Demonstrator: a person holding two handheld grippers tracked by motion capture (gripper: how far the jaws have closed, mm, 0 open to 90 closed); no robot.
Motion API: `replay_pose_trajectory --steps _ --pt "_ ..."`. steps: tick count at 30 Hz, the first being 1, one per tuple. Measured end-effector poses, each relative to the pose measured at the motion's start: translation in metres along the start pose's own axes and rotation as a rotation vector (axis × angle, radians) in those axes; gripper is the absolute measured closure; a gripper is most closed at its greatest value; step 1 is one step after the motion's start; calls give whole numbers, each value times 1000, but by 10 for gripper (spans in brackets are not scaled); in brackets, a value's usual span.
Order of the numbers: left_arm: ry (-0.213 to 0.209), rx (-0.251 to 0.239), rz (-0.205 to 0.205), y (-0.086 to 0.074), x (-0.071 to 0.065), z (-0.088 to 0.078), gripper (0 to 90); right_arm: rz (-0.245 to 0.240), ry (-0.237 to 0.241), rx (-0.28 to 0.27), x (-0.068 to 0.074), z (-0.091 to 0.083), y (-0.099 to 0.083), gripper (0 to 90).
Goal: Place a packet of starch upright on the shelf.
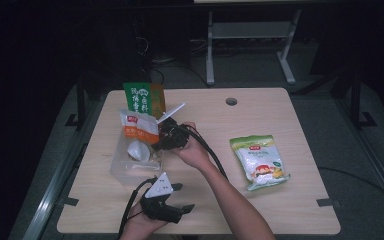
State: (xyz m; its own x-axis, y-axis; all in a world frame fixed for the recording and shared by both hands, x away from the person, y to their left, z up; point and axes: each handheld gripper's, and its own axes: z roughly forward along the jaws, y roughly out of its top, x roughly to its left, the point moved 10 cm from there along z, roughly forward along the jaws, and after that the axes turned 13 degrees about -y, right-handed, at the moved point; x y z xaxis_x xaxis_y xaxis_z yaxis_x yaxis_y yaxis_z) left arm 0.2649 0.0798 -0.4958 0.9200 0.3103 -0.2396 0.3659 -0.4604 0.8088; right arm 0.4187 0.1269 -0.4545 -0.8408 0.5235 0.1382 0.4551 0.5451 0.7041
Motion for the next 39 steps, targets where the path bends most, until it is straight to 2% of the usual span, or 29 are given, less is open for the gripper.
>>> replay_pose_trajectory --steps 3,9,14,19,24,27,34,39 --pt "1 0 -6 0 2 -1 240 18 24 -21 0 -8 1 754" --pt "8 -4 -10 0 6 -3 240 31 27 -37 -9 -27 -5 676" --pt "11 -3 -17 0 7 -3 240 26 1 -39 -18 -41 -14 651" --pt "14 3 -13 -1 8 -3 240 43 -2 -38 -26 -56 -25 619" --pt "19 10 -5 -1 9 -3 240 54 -30 -19 -37 -72 -41 585" --pt "8 -1 -19 0 8 -1 240 67 -49 -17 -46 -82 -52 564" --pt "-8 10 -19 1 4 10 241 118 -91 -3 -65 -112 -85 526" --pt "-12 21 -16 2 1 18 243 158 -123 -15 -79 -137 -108 500"
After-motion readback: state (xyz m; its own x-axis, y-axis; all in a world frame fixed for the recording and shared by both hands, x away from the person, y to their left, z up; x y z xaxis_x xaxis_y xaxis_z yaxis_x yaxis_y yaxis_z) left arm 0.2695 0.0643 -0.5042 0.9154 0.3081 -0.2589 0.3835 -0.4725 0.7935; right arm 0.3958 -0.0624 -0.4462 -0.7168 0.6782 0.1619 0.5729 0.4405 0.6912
